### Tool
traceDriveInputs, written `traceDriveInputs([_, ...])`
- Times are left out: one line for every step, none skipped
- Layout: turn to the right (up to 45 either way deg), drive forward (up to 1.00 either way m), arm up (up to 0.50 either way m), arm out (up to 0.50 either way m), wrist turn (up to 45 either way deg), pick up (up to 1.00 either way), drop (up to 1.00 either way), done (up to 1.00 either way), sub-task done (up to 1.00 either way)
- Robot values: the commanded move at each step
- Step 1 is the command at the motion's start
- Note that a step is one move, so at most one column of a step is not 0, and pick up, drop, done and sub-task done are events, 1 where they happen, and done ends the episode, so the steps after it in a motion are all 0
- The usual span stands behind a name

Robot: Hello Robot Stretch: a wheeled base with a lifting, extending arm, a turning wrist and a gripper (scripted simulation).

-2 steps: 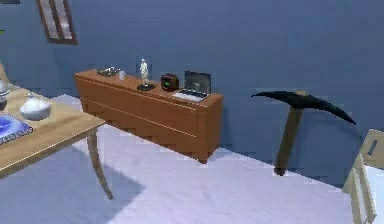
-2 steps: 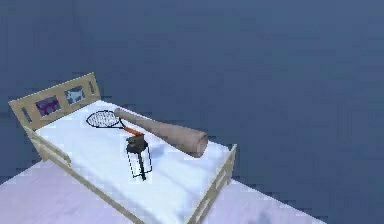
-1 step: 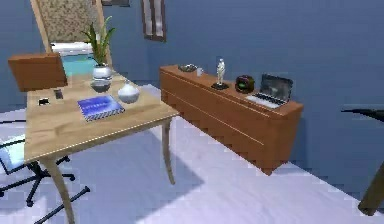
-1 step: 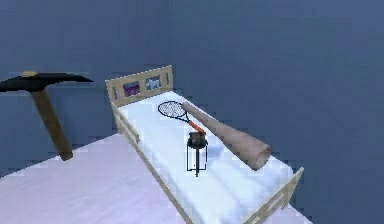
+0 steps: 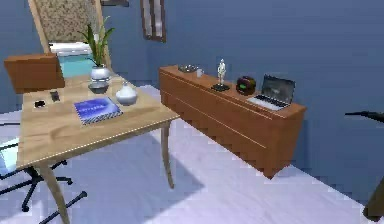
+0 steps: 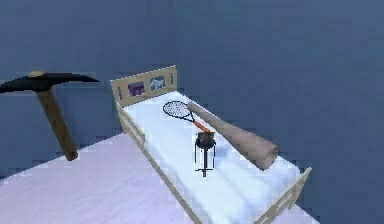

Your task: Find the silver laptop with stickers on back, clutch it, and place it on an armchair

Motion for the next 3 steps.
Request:
traceDriveInputs([36.0, 0.0, 0.0, 0.0, 0.0, 0.0, 0.0, 0.0, 0.0])
traceDriveInputs([0.0, 1.0, 0.0, 0.0, 0.0, 0.0, 0.0, 0.0, 0.0])
traceDriveInputs([12.0, 0.0, 0.0, 0.0, 0.0, 0.0, 0.0, 0.0, 0.0])
